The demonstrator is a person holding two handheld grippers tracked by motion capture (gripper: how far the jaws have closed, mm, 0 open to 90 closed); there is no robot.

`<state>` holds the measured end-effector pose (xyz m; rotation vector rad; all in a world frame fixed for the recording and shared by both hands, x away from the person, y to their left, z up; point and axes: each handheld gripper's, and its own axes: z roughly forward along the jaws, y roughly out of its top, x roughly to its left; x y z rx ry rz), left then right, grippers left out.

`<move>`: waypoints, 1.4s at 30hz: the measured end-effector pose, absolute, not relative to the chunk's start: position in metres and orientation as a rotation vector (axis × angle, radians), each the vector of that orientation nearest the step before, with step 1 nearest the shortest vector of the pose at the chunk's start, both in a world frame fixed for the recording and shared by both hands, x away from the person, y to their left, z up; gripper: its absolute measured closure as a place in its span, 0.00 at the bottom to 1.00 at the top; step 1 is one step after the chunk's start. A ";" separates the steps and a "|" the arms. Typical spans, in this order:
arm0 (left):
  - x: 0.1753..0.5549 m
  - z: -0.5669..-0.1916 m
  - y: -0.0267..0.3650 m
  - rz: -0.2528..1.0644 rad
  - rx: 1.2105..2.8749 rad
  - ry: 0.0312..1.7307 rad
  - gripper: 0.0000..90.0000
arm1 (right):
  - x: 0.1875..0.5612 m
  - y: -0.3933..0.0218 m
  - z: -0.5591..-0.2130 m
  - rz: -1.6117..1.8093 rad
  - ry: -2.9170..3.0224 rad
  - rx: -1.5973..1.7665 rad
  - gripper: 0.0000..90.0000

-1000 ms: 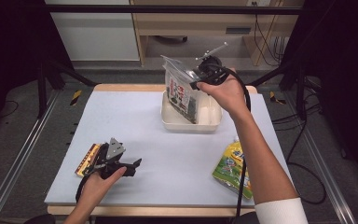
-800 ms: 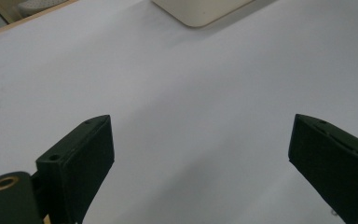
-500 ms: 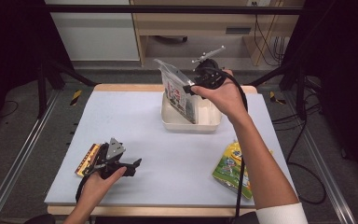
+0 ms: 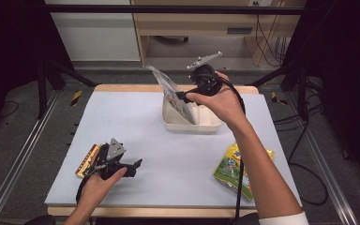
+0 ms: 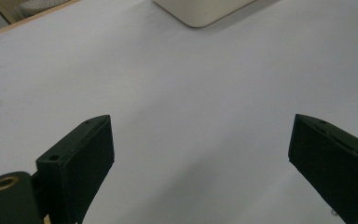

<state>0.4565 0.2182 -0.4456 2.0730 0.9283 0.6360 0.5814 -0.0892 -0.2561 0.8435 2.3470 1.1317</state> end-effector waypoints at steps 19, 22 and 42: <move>0.457 -0.446 0.219 0.639 2.069 0.935 0.07 | 0.559 -0.089 -0.243 1.184 2.320 0.775 0.21; 0.457 -0.445 0.220 0.641 2.069 0.936 0.07 | 0.558 -0.095 -0.243 1.189 2.303 0.785 0.21; 0.457 -0.446 0.219 0.639 2.074 0.937 0.07 | 0.535 -0.158 -0.263 1.120 2.126 0.934 0.28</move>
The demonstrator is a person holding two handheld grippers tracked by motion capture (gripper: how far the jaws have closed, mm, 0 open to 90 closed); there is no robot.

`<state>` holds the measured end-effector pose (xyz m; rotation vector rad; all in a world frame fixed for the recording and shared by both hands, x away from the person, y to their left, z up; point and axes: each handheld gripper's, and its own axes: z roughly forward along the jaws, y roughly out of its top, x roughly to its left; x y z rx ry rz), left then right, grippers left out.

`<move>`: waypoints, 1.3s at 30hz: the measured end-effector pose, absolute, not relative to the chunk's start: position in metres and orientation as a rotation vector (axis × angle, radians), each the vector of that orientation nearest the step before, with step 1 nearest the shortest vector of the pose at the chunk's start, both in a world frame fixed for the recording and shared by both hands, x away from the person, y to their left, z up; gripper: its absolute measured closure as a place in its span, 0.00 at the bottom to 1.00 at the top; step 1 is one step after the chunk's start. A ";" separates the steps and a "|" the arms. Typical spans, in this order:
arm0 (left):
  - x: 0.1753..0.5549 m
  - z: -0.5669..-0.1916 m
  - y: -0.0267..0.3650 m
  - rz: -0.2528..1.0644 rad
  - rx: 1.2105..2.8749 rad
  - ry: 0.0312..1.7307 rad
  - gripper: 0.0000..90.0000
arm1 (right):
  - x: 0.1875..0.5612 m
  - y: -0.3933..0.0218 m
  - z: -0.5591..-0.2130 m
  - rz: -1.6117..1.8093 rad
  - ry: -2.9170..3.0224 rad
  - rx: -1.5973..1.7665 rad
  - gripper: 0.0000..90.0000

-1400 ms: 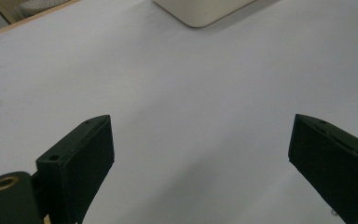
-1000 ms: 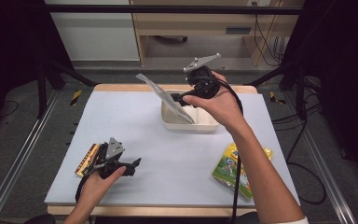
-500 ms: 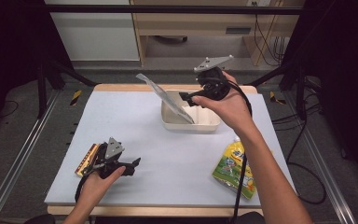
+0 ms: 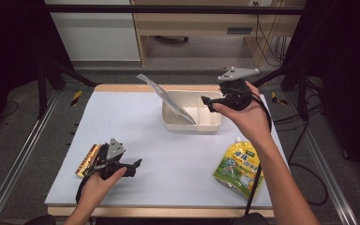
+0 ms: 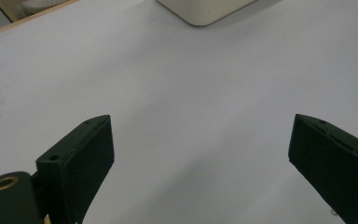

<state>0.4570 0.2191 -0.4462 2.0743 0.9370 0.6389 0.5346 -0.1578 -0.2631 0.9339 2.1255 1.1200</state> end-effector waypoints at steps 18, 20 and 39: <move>0.457 -0.447 0.219 0.640 2.078 0.943 0.07 | 0.512 -0.234 -0.320 1.050 1.997 1.186 0.44; 0.457 -0.448 0.219 0.640 2.079 0.943 0.07 | 0.509 -0.240 -0.325 1.041 1.988 1.202 0.44; 0.457 -0.447 0.220 0.647 2.077 0.949 0.07 | 0.489 -0.281 -0.377 1.023 1.938 1.357 0.47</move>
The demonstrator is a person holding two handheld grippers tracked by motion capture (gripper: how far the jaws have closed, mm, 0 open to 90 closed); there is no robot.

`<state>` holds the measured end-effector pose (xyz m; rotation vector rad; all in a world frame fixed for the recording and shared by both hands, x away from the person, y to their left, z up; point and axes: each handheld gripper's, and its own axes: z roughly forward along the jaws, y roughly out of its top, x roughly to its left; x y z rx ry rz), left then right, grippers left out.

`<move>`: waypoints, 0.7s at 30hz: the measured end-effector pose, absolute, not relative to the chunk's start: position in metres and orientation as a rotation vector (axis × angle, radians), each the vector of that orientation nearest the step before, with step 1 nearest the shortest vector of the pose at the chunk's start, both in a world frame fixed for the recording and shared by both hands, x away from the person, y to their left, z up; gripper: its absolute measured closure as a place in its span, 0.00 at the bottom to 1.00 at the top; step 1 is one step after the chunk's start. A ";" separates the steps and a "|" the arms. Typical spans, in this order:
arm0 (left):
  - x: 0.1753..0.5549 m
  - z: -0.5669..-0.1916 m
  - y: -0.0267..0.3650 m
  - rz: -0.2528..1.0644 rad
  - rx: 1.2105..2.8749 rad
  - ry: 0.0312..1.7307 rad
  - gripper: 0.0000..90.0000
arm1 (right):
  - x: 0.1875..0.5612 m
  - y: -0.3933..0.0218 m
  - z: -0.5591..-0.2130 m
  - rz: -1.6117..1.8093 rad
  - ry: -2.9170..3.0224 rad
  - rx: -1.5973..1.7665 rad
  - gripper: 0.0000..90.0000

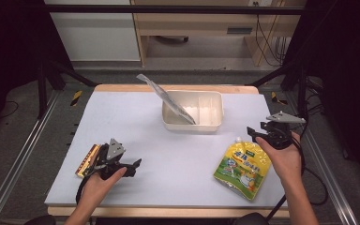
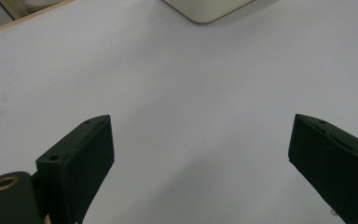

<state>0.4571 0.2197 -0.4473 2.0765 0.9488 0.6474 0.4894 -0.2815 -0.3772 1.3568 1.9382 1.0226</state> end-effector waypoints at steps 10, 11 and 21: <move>0.457 -0.448 0.219 0.644 2.084 0.947 0.08 | 0.484 -0.298 -0.408 1.003 1.918 1.439 0.44; 0.457 -0.448 0.219 0.645 2.081 0.948 0.08 | 0.484 -0.300 -0.411 0.999 1.914 1.461 0.42; 0.457 -0.448 0.218 0.646 2.084 0.948 0.08 | 0.480 -0.325 -0.434 0.980 1.865 1.562 0.35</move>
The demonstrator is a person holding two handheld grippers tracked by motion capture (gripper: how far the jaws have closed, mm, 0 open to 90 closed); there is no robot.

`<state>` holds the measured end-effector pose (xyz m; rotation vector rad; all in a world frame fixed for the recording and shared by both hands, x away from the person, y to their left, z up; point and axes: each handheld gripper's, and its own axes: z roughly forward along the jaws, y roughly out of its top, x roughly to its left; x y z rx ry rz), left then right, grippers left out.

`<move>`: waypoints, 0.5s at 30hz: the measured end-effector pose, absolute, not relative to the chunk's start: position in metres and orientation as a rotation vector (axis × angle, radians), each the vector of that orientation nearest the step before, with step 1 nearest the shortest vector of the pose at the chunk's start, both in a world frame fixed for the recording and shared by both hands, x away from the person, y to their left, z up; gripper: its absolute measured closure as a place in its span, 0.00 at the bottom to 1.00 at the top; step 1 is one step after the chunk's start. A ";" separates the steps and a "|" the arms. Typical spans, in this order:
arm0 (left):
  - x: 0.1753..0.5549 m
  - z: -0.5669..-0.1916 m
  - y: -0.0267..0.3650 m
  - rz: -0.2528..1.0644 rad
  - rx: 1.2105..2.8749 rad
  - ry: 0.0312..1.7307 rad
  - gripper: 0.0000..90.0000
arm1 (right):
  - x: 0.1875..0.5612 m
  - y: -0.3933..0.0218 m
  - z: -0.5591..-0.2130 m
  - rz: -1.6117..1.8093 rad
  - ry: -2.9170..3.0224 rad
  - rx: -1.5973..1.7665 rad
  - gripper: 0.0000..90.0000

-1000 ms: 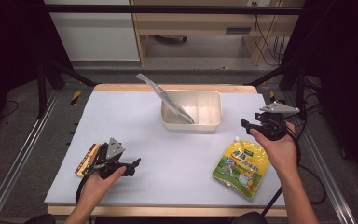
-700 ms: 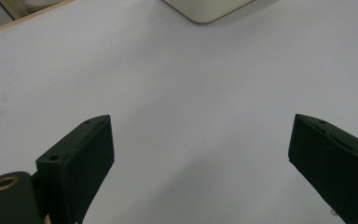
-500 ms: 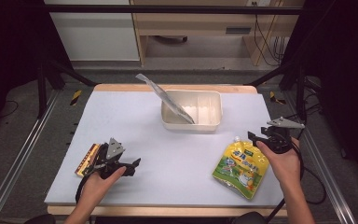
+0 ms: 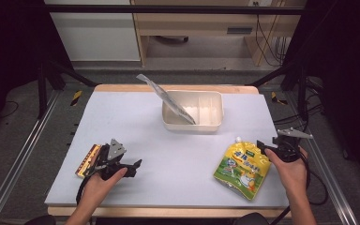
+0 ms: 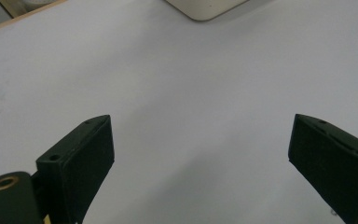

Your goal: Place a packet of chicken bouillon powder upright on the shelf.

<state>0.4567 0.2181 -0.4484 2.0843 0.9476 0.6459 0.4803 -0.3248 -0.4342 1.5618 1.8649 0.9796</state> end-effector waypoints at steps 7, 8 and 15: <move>0.457 -0.449 0.218 0.646 2.084 0.949 0.08 | 0.478 -0.336 -0.443 0.965 1.853 1.593 0.33; 0.457 -0.449 0.218 0.646 2.089 0.948 0.08 | 0.478 -0.337 -0.444 0.964 1.851 1.597 0.33; 0.457 -0.450 0.217 0.642 2.093 0.949 0.08 | 0.477 -0.341 -0.454 0.950 1.859 1.627 0.32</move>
